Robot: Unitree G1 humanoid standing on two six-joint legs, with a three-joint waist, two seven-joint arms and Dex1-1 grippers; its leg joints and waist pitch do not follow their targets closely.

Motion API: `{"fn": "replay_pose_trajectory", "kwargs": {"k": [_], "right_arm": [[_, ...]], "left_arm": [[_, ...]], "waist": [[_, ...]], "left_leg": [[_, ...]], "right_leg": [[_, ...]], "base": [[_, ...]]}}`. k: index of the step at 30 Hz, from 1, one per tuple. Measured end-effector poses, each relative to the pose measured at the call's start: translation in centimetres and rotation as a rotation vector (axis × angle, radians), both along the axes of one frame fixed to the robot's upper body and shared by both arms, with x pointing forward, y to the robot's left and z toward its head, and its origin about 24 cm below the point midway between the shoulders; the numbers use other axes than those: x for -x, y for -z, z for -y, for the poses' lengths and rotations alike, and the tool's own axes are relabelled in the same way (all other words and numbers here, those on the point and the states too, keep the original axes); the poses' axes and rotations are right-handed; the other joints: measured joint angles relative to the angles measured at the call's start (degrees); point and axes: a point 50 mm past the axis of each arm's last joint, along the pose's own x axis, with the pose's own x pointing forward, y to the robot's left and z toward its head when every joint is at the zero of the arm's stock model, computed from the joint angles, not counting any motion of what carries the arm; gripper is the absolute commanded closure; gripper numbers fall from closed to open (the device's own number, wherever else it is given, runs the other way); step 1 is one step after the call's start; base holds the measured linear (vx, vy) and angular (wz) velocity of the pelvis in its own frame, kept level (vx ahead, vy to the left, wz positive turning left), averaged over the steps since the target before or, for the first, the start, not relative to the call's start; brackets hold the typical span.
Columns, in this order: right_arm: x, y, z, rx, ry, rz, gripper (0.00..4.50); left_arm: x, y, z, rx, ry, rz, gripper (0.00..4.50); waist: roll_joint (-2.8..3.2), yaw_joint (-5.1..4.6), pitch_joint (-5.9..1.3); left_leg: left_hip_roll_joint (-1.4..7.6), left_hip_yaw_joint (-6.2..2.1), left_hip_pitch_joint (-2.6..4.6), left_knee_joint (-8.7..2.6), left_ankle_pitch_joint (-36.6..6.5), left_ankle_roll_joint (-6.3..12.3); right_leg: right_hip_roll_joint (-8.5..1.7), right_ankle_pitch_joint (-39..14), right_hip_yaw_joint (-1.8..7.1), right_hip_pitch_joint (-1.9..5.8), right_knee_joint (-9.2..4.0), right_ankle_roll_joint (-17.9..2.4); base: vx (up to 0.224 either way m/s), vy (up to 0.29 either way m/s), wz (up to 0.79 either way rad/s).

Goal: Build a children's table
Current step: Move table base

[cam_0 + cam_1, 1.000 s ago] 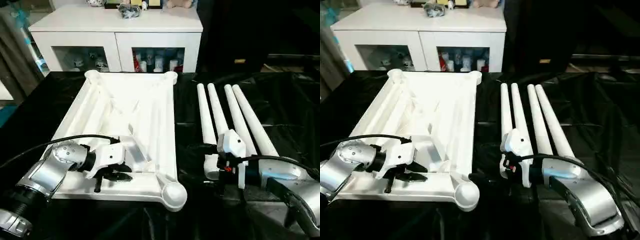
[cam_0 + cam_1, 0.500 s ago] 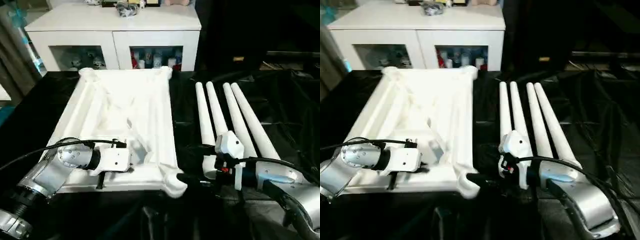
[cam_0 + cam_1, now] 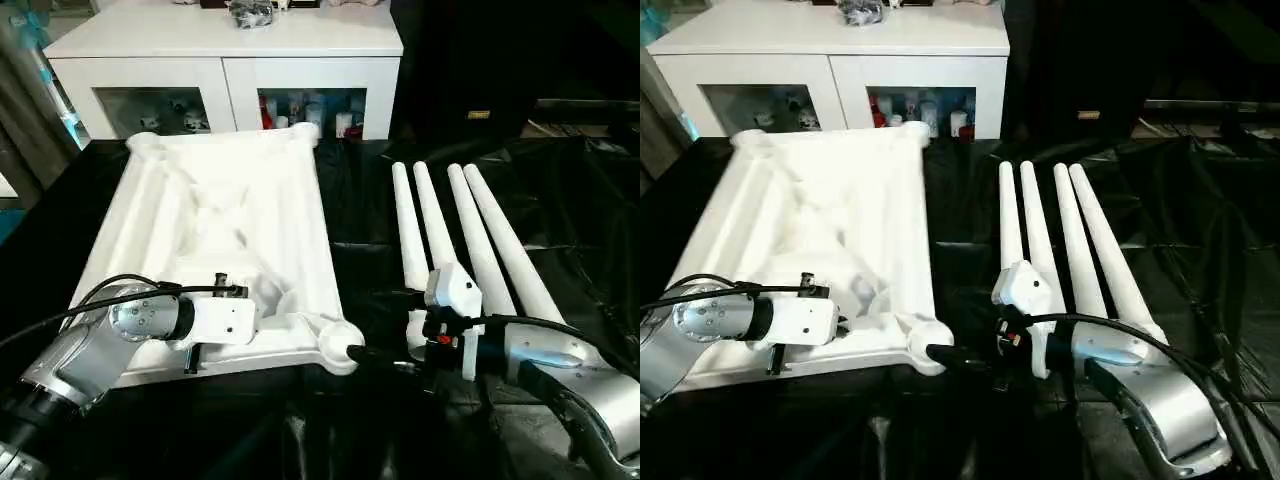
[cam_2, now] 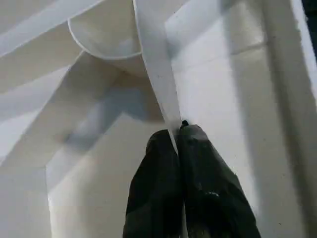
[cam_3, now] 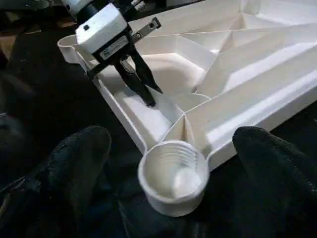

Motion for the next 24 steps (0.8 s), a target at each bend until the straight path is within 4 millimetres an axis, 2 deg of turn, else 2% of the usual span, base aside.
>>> {"fn": "replay_pose_trajectory", "kwargs": {"k": [7,16,17,20,21,24], "right_arm": [[-0.2,0.1,0.0,-0.003,0.005,-0.006,0.0],[-0.6,-0.3,-0.1,0.01,0.006,0.023,0.0],[-0.6,-0.3,-0.1,0.01,0.006,0.023,0.0],[-0.6,-0.3,0.0,0.014,0.011,0.024,0.0],[-0.7,-0.4,0.0,0.016,0.015,0.029,0.0],[-0.9,-0.3,0.1,0.016,0.024,0.028,0.0]], "left_arm": [[0.0,-0.1,0.2,0.076,-0.157,-0.027,4.43],[0.3,0.5,0.8,0.121,-0.187,-0.03,4.43],[0.4,0.5,0.9,0.13,-0.177,-0.03,4.19],[0.5,0.4,1.3,0.151,-0.153,-0.003,4.19],[0.4,0.2,1.5,0.159,-0.153,0.018,3.76],[0.1,-0.2,1.3,0.157,-0.175,0.072,3.58]], "waist": [[0.01,0.13,0.0],[0.06,0.92,-0.02],[0.09,1.09,-0.04],[0.08,1.61,-0.03],[0.06,1.64,-0.03],[0.01,1.48,-0.04]], "left_leg": [[0.0,0.01,0.01,0.01,0.0,0.0],[-0.01,0.03,0.02,0.0,0.05,0.07],[-0.01,0.03,0.02,0.0,0.06,0.08],[0.0,0.04,0.02,0.01,0.1,0.14],[0.0,0.05,0.02,0.01,0.13,0.17],[-0.01,0.07,0.08,0.01,0.13,0.17]], "right_leg": [[-0.02,0.0,0.0,-0.01,0.07,0.0],[-0.04,0.0,0.0,0.01,0.06,0.0],[-0.04,0.0,0.0,0.01,0.06,0.0],[-0.04,0.0,-0.02,0.01,0.07,0.0],[-0.05,0.0,-0.01,0.01,0.08,0.0],[-0.05,0.01,0.01,0.03,0.14,0.0]], "base": [[0.0,0.0,0.0],[0.0,0.0,0.0],[0.0,0.0,0.0],[0.0,0.0,0.0],[0.0,0.0,0.0],[0.0,0.0,0.0]]}}
